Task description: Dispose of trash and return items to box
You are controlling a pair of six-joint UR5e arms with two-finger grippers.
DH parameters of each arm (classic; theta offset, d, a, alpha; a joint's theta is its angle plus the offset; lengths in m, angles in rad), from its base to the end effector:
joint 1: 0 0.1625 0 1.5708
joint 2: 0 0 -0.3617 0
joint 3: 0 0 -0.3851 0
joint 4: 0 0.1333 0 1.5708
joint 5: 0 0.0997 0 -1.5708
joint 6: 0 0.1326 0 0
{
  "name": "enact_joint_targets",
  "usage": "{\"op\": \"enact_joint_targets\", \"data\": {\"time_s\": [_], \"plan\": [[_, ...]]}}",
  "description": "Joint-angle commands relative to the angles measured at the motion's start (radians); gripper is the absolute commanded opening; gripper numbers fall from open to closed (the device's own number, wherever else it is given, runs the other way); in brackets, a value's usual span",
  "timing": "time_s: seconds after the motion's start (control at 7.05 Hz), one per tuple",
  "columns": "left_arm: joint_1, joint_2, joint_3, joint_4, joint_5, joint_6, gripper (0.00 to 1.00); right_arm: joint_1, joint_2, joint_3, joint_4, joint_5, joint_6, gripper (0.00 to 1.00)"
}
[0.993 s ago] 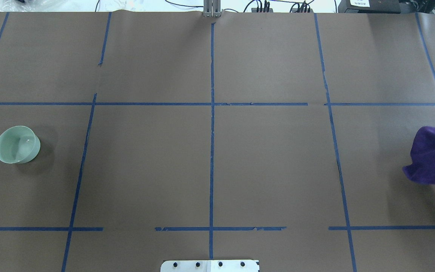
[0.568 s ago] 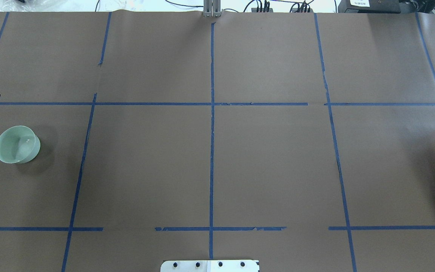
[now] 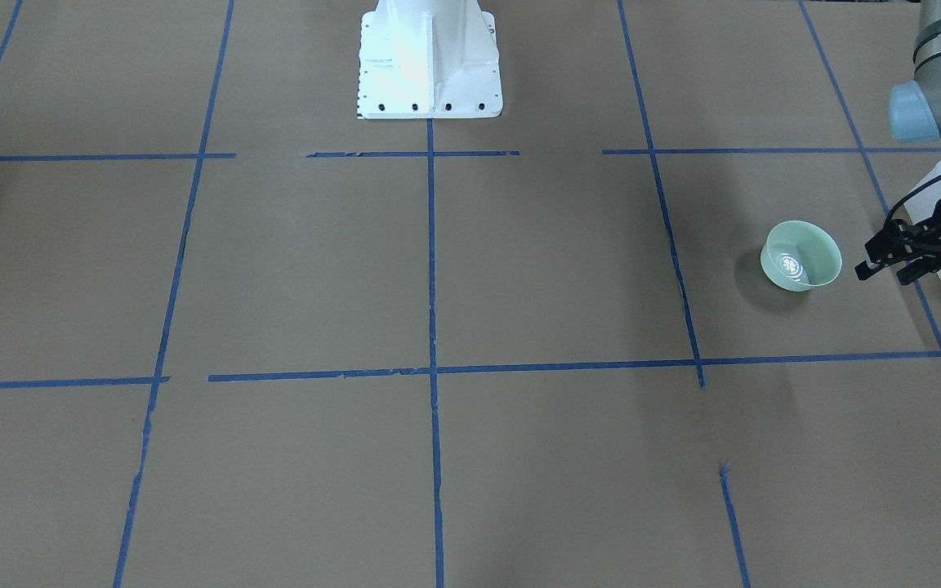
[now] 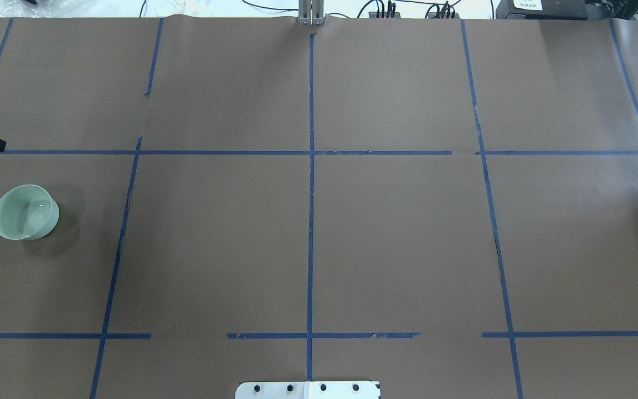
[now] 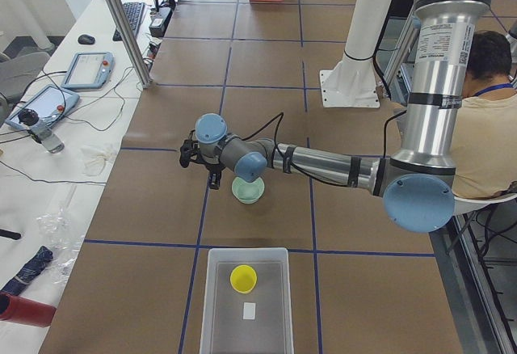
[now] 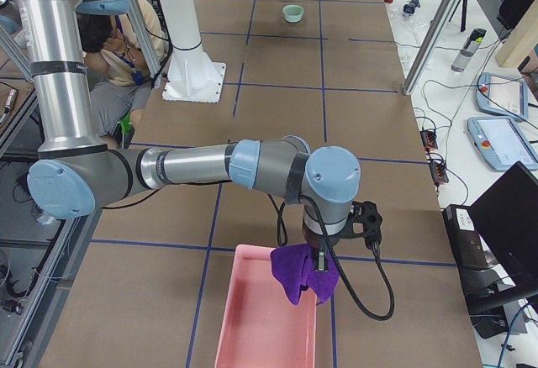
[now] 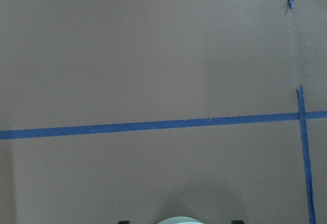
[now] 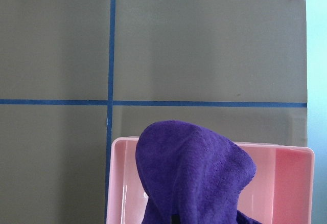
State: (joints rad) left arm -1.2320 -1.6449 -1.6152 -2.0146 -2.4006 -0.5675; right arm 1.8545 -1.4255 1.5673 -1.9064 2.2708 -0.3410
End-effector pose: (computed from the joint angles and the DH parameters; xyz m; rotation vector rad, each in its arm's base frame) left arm 0.1464 -0.5223 0.5002 0.1222 0.9552 0.0225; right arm 0.1893 -0.4780 0.5847 0.0376 -0.7210 0.0130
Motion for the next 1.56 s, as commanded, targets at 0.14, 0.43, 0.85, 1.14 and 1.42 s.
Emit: {"op": "enact_joint_targets", "data": {"time_s": [0.14,0.43,0.85,1.14,1.42], "plan": [[0.006,0.000,-0.002,-0.006,0.000,0.000,0.73,-0.040,-0.009,-0.269,0.232,0.007,-0.007,0.00],[0.006,-0.001,-0.005,-0.006,-0.002,-0.002,0.73,-0.099,-0.039,-0.343,0.335,0.031,0.040,0.50],[0.006,0.000,-0.008,-0.006,0.000,0.000,0.73,-0.144,-0.070,-0.340,0.391,0.081,0.091,1.00],[0.096,-0.003,-0.014,-0.030,0.143,-0.015,0.77,-0.147,-0.073,-0.186,0.386,0.101,0.135,1.00],[0.149,0.022,-0.031,-0.036,0.279,-0.066,0.77,-0.173,-0.119,-0.011,0.388,0.102,0.299,1.00]]}}
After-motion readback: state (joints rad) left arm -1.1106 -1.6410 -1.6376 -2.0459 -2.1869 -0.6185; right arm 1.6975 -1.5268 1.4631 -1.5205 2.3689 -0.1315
